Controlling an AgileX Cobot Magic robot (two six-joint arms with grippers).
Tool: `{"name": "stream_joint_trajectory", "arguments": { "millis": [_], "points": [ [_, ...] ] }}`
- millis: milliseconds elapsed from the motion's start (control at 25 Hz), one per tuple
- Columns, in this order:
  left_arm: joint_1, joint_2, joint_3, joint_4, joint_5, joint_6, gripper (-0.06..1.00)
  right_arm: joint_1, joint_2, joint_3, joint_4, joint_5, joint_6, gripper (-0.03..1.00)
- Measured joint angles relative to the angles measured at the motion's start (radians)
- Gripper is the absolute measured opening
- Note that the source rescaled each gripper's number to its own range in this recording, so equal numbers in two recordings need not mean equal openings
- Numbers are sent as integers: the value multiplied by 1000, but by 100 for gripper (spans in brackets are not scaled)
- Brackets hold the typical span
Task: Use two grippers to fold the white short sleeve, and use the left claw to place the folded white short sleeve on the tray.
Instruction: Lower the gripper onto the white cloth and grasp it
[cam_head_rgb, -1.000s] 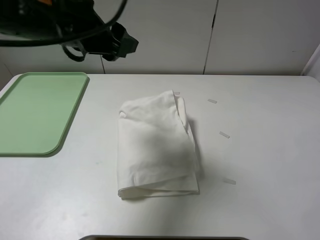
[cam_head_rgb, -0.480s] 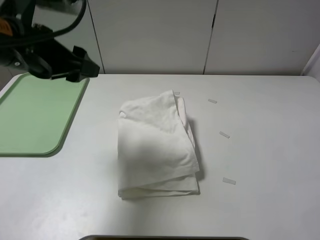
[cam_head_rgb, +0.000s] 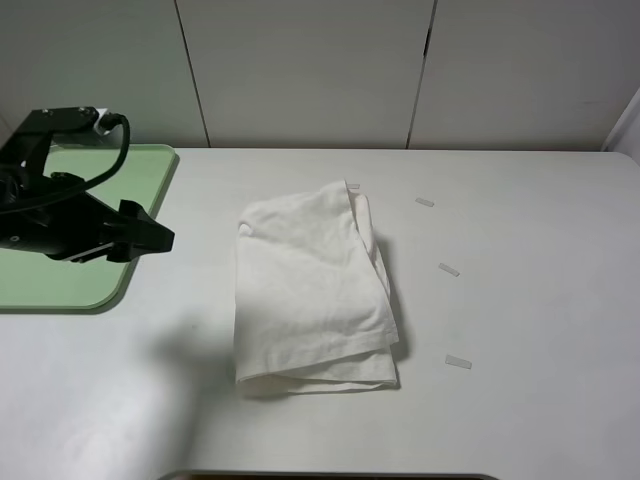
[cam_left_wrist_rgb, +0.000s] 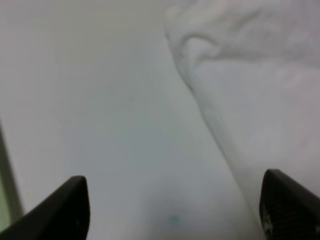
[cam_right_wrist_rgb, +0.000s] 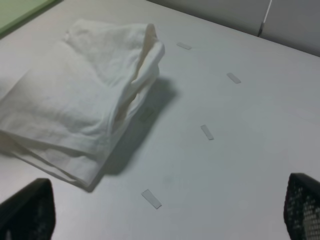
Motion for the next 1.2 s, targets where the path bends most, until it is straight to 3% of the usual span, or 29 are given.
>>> {"name": "stream_joint_trajectory", "arguments": {
  "millis": [80,200,240,440,480,760,1200],
  "points": [
    [25,49,8,-123,39,117,68,0,0,0,0,0,0,100],
    [42,158,9,-231,80,224,68,0,0,0,0,0,0,100],
    [42,158,9,-231,80,224,68,0,0,0,0,0,0,100],
    [42,372,-56,-438,158,424,68,0,0,0,0,0,0,100],
    [42,372,-56,-438,158,424,68,0,0,0,0,0,0,100],
    [42,584,-189,-636,288,574,68,0,0,0,0,0,0,100],
    [15,704,-231,-783,368,678,68,0,0,0,0,0,0,100]
  ]
}}
